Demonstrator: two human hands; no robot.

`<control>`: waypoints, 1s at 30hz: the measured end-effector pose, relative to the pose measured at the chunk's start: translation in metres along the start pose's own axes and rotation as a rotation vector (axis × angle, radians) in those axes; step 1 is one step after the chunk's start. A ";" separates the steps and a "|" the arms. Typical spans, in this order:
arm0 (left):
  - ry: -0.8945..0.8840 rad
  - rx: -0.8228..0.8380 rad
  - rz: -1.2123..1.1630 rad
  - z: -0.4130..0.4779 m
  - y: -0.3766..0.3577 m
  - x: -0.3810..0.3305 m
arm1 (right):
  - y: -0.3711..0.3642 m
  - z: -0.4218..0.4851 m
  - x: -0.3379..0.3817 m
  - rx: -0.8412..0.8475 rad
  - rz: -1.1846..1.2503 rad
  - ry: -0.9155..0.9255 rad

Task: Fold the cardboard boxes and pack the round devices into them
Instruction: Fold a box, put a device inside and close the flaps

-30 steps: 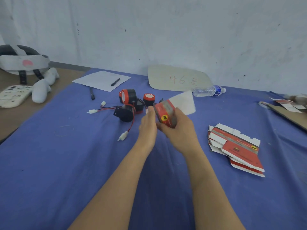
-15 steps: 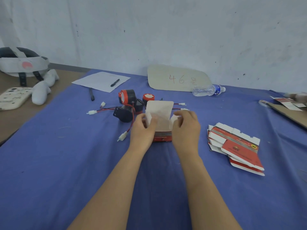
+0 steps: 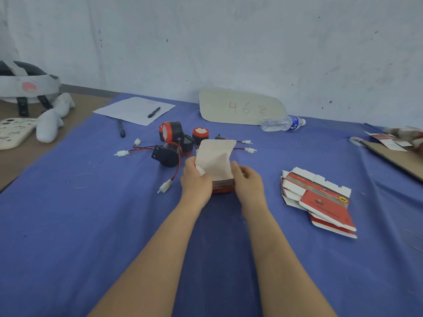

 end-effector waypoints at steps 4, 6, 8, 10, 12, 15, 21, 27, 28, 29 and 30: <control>-0.018 -0.027 -0.024 -0.003 0.002 -0.002 | -0.014 0.002 0.000 0.120 -0.159 0.033; -0.033 -0.034 -0.014 -0.004 0.001 -0.002 | -0.017 0.002 0.001 0.104 -0.174 0.051; -0.052 -0.056 -0.018 -0.005 0.001 -0.002 | -0.016 0.002 0.002 0.066 -0.142 0.071; -0.049 -0.066 -0.036 -0.005 0.000 -0.002 | -0.015 0.003 0.001 0.042 -0.142 0.079; -0.052 -0.062 -0.069 -0.006 -0.001 -0.002 | -0.011 0.003 -0.001 0.016 -0.150 0.076; -0.086 -0.072 -0.306 -0.008 0.005 -0.006 | -0.001 0.003 -0.003 -0.084 0.011 0.051; -0.060 0.173 -0.513 -0.008 -0.011 -0.016 | -0.009 -0.002 0.012 0.025 0.100 0.111; -0.076 0.086 -0.710 -0.004 0.005 -0.013 | -0.015 -0.006 0.025 0.146 0.417 0.134; -0.088 0.092 -0.700 -0.005 0.005 -0.014 | -0.013 -0.006 0.024 0.158 0.531 0.093; -0.106 0.096 -0.677 -0.006 0.004 -0.015 | -0.012 -0.006 0.023 0.166 0.575 0.064; -0.121 0.094 -0.641 -0.007 0.004 -0.016 | -0.012 -0.007 0.021 0.176 0.564 0.040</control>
Point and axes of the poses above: each hand's wrist, its own z-axis towards the middle knuckle, its own y-axis out of the back of the hand, x = y × z, the point moved 6 cm from there along z, towards the middle knuckle, and after that the axes turned 9 degrees about x, right-handed, at the moved point
